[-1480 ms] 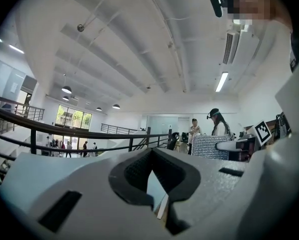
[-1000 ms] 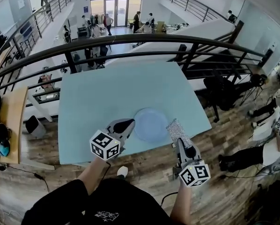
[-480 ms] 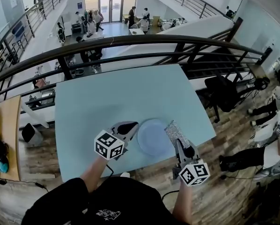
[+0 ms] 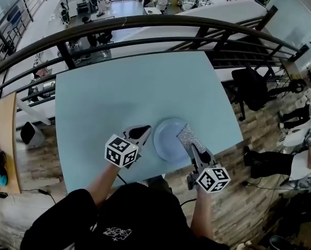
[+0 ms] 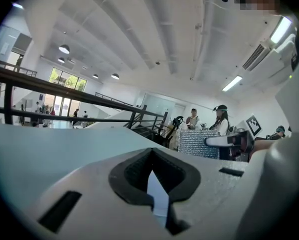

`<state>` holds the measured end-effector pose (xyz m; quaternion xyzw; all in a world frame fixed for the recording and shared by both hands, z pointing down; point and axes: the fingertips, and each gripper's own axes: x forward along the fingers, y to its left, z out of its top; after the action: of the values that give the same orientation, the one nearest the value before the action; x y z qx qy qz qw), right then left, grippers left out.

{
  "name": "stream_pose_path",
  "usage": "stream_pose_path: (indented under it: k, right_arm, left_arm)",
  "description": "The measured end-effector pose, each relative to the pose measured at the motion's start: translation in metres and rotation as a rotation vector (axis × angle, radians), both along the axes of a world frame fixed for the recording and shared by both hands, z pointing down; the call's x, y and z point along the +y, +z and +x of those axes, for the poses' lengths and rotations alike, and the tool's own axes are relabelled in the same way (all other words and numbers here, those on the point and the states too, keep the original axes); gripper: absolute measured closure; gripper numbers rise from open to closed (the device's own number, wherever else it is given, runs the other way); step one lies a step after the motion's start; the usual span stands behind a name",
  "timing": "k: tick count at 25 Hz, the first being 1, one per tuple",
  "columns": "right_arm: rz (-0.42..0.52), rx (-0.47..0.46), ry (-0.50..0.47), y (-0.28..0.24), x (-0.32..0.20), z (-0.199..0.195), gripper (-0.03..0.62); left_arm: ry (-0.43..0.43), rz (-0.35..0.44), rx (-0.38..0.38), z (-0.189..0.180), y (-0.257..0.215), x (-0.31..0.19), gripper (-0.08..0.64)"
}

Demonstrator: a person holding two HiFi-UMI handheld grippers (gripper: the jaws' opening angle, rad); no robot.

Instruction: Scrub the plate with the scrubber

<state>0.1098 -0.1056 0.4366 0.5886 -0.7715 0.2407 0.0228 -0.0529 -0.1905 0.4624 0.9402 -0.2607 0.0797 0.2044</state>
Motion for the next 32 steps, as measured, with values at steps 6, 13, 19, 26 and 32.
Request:
stream_pose_path:
  k: [6,13,19,26,32]
  right_arm:
    - [-0.191,-0.107,-0.012,0.059,-0.02,0.016,0.508]
    - [-0.365,-0.234,-0.061,0.118,-0.033,0.02,0.508]
    - [-0.467,-0.271,-0.102,0.157,-0.041,0.031,0.508]
    - [-0.534,-0.334,-0.144,0.187,-0.038,0.034,0.509]
    - [-0.563,-0.376,-0.175,0.203,-0.033,0.035,0.509]
  left_arm:
    - [-0.043,-0.128,-0.029,0.016,0.057,-0.006,0.552]
    - [-0.084,-0.292,-0.076,0.027,0.121,-0.004,0.552]
    - [-0.122,-0.389,-0.109,0.039,0.16,-0.002,0.551]
    - [-0.201,-0.511,-0.093,0.043,0.193,0.013,0.551]
    - [-0.26,-0.564,-0.093,0.043,0.206,0.018,0.538]
